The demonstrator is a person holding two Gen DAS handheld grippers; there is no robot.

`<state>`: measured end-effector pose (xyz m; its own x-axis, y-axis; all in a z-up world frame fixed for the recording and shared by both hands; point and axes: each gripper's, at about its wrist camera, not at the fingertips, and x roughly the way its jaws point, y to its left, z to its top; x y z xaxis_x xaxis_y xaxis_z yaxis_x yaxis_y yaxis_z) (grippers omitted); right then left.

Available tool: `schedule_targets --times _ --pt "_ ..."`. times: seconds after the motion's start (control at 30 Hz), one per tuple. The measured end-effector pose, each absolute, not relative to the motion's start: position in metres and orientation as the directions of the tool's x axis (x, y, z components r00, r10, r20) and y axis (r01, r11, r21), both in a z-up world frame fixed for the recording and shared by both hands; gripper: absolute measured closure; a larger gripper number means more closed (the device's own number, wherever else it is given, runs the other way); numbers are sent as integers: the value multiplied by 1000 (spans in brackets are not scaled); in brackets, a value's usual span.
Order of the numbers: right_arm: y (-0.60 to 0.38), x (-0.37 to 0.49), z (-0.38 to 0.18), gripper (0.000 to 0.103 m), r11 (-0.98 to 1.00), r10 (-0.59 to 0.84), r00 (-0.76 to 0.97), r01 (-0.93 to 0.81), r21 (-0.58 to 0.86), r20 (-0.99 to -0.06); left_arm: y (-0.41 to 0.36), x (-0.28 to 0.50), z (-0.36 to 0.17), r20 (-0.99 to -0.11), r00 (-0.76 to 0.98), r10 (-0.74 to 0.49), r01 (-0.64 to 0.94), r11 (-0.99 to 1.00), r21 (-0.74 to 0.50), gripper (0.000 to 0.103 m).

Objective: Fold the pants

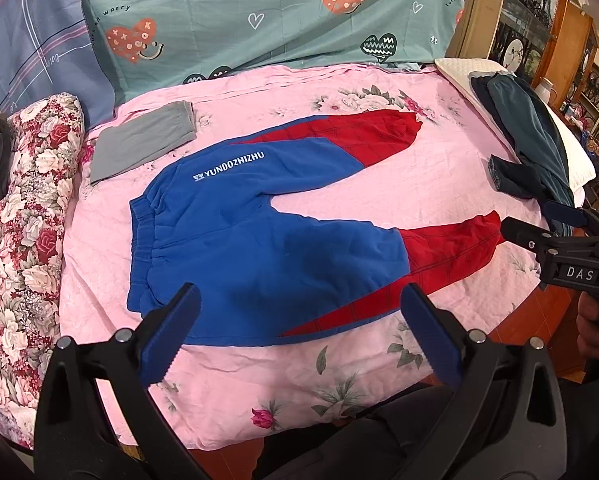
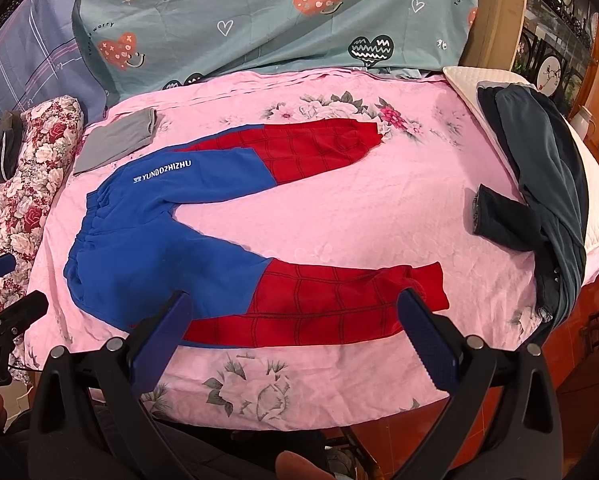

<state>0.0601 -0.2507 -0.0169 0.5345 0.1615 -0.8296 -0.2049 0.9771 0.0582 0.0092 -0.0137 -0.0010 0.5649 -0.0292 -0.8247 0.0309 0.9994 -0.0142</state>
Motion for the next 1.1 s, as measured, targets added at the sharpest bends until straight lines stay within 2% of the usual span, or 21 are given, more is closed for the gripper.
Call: schedule_targets --times 1.1 --pt "-248 63 -20 1 979 146 524 -200 45 -839 -18 8 -2 -827 562 -30 33 999 -14 2"
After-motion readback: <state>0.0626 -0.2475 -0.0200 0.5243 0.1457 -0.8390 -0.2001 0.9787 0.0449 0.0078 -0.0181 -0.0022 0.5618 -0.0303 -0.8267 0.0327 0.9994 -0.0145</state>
